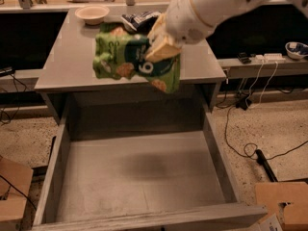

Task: Pick green rice chip bag from top drawer and place on counter

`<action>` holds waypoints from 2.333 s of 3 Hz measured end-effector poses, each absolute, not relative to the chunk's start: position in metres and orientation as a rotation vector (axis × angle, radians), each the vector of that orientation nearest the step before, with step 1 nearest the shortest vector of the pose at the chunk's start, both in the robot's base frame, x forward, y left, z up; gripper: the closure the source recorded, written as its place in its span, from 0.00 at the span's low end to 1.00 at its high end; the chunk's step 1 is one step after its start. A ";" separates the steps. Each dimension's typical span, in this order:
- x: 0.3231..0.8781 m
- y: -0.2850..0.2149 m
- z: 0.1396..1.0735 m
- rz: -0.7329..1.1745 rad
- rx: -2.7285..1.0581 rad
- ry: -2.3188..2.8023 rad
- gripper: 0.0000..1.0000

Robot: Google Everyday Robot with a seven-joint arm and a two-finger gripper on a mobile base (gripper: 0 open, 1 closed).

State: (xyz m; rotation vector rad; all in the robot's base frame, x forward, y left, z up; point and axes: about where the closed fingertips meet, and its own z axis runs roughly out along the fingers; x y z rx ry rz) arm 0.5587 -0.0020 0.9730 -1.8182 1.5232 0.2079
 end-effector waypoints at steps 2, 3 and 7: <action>0.592 0.024 0.990 0.157 -1.822 1.459 1.00; 0.636 0.060 0.985 0.155 -1.864 1.388 1.00; 0.760 0.136 0.903 0.283 -1.936 1.455 0.84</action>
Offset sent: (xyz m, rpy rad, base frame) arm 0.0418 0.0430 0.0130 0.0031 -0.0686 0.0318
